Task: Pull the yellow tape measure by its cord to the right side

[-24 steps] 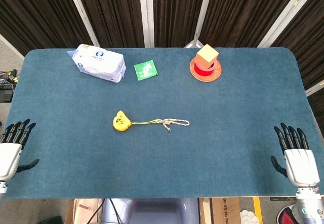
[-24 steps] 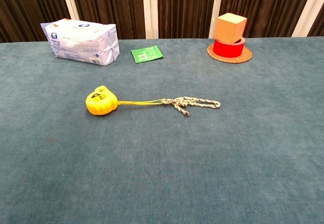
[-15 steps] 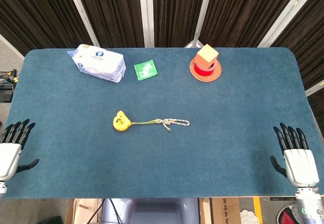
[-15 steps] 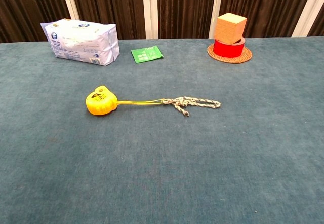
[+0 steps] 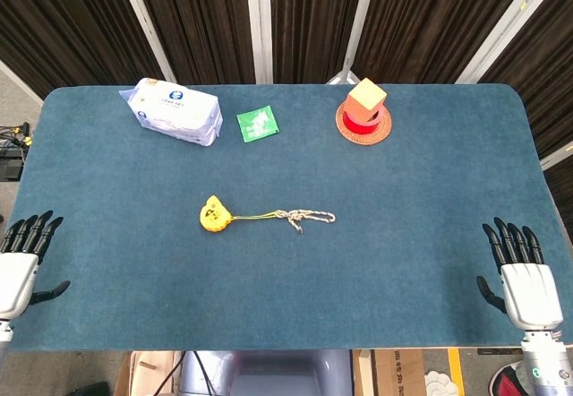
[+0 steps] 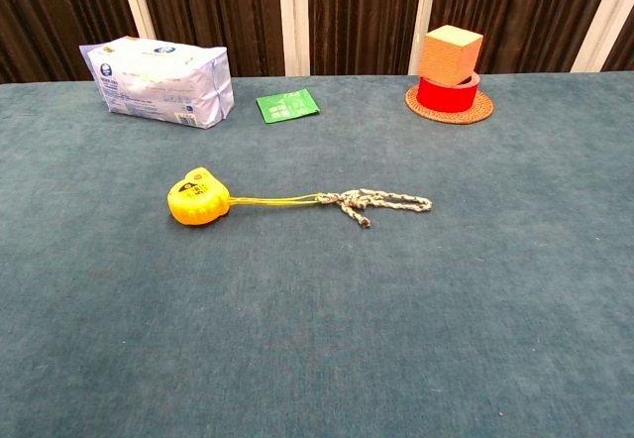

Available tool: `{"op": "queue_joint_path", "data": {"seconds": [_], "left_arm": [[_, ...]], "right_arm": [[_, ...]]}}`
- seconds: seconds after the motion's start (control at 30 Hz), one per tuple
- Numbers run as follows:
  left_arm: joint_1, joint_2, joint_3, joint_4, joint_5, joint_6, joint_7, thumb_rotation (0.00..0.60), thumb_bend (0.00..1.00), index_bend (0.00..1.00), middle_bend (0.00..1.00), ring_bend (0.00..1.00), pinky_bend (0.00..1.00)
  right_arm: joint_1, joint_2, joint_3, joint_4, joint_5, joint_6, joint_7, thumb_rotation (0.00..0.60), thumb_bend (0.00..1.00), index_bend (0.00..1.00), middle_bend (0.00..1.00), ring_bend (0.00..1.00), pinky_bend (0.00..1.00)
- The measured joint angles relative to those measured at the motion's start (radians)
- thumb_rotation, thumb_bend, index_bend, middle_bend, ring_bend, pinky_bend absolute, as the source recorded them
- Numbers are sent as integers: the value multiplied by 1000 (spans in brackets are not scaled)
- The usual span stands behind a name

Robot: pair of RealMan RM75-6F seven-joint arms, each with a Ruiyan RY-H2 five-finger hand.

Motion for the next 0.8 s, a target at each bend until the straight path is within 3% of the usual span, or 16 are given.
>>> {"op": "queue_joint_path", "data": {"seconds": [0.27, 0.5, 0.8], "left_arm": [[3, 4, 0, -6, -3, 1, -1, 600, 0, 0, 0, 0, 0], [3, 5, -3, -10, -10, -1, -12, 600, 0, 0, 0, 0, 0], [2, 5, -4, -14, -17, -8, -16, 600, 0, 0, 0, 0, 0]], "right_arm": [[18, 3, 5, -34, 3, -31, 47, 600, 341, 19, 0, 0, 0], [69, -8, 41, -65, 31, -85, 49, 600, 341, 215, 0, 0, 0], [172, -64, 102, -105, 102, -190, -53, 600, 341, 342, 15, 0, 0]]}}
